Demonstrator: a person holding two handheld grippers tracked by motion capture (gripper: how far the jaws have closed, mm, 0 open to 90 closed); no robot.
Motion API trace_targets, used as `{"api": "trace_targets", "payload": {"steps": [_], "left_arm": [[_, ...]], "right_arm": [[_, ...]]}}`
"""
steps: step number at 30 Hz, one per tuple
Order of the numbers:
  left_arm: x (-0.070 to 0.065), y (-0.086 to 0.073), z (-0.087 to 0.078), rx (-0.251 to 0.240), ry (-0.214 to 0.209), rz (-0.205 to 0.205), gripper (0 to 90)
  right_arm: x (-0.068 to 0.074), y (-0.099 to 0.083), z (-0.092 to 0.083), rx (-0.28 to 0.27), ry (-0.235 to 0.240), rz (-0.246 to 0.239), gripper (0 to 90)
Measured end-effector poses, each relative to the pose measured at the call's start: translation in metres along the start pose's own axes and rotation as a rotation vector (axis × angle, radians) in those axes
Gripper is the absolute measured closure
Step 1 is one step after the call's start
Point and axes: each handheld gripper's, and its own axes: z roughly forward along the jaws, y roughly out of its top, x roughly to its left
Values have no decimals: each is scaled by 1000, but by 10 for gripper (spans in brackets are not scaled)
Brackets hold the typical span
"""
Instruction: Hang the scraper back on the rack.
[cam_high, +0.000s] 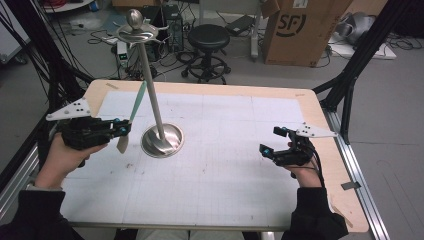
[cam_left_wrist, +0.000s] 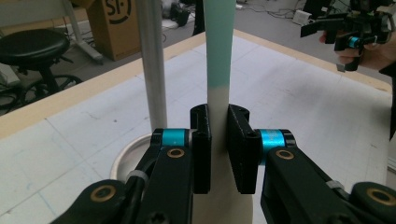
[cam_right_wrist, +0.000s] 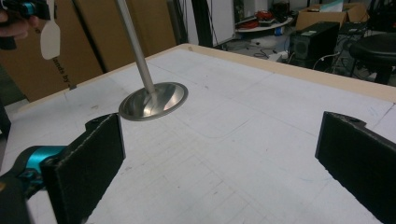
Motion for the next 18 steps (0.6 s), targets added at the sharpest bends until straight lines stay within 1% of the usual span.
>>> {"api": "trace_targets", "payload": {"steps": [2,6,11,12,13,14,16,18], "left_arm": [[2,3,-5,2,9,4,802],[4,9,-13,0,10,6,803],[7,15,-20,-21,27,5,803],[8,16,-21,-27,24,2,803],[9,17,-22,-27,29,5,803],[9,18,-23,-31,33,0,803],[11,20,-26,-31,54,-7,803],[13,22,-28,-43,61,-13,803]], "right_arm": [[0,0,0,-2,0,-1,4],[0,0,0,-3,0,-1,4],[0,0,0,-1,-1,2,4],[0,0,0,-1,-1,5,4],[0,0,0,-1,0,4,4],[-1,0,0,-3,0,3,4],[-1,0,0,-9,1,3,4],[-1,1,-1,-14,2,4,4]]}}
